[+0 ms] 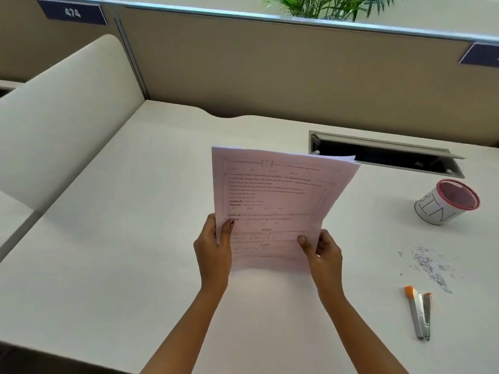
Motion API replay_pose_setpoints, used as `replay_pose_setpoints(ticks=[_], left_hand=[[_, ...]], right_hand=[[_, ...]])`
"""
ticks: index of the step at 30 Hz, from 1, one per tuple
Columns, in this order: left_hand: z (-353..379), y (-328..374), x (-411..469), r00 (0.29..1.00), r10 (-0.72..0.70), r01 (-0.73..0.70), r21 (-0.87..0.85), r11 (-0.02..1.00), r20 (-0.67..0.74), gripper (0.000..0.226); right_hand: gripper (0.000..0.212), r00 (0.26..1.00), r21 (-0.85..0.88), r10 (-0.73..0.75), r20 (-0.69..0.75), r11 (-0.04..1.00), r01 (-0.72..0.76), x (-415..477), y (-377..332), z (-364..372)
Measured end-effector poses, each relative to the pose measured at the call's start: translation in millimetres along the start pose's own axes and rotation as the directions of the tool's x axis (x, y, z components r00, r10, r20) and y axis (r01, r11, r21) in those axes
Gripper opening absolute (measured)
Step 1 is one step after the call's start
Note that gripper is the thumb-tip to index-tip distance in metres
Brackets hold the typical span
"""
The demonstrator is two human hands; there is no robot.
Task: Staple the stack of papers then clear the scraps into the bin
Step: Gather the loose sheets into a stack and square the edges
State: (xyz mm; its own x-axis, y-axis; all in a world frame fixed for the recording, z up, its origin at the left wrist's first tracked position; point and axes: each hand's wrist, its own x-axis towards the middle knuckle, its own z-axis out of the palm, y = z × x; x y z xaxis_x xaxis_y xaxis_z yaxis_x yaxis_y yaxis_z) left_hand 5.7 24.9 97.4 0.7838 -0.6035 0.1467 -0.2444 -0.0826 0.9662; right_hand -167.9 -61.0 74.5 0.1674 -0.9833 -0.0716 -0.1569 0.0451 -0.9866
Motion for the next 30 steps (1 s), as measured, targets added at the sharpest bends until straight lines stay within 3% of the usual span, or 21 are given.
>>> replay_pose_setpoints(ticks=[3,6,10,13,15,17,22,25,28,30], left_hand=[[-2,-1,2,1.000,0.015,-0.015,0.019,1.000,-0.012,0.012],[-2,0,5,0.999,-0.031,0.031,-0.014,0.999,-0.032,0.012],[5,6,4,0.978,-0.205,0.194,-0.180,0.964,-0.046,0.005],[16,16,-8,0.932,-0.358,0.348,-0.409,0.844,0.055,0.020],[22,19,-18,0.897,-0.417,0.428,-0.535,0.728,0.149,0.035],[23,18,-20,0.883,-0.425,0.451,-0.611,0.650,0.199,0.043],[-2,7,15,0.889,-0.425,0.387,-0.779,0.493,0.172,0.047],[-24,1,38,0.901,-0.400,0.386,-0.730,0.564,0.167,0.041],[-36,-2,44,0.932,-0.317,0.362,-0.497,0.789,0.175,0.033],[-36,-2,43,0.959,-0.214,0.263,-0.303,0.916,0.185,0.025]], right_hand=[[0.018,0.995,-0.018,0.102,-0.002,0.995,-0.102,1,4,-9],[0.030,0.970,0.203,0.236,0.064,0.948,-0.244,1,5,-17],[0.043,0.926,0.579,0.272,0.261,0.724,-0.375,-9,3,-9],[0.052,0.912,0.712,0.207,0.355,0.572,-0.407,-21,-4,10],[0.049,0.931,0.691,0.218,0.292,0.625,-0.363,-27,-13,18],[0.047,0.962,0.608,0.205,0.180,0.745,-0.273,-26,-21,17],[0.041,0.992,0.338,0.120,0.025,0.933,-0.121,-7,-29,-11],[0.039,0.996,0.202,0.086,-0.026,0.976,-0.079,6,-30,-30],[0.031,0.999,0.130,0.029,-0.046,0.991,-0.023,15,-30,-40],[0.026,0.999,0.106,0.003,-0.052,0.994,0.002,18,-30,-41]])
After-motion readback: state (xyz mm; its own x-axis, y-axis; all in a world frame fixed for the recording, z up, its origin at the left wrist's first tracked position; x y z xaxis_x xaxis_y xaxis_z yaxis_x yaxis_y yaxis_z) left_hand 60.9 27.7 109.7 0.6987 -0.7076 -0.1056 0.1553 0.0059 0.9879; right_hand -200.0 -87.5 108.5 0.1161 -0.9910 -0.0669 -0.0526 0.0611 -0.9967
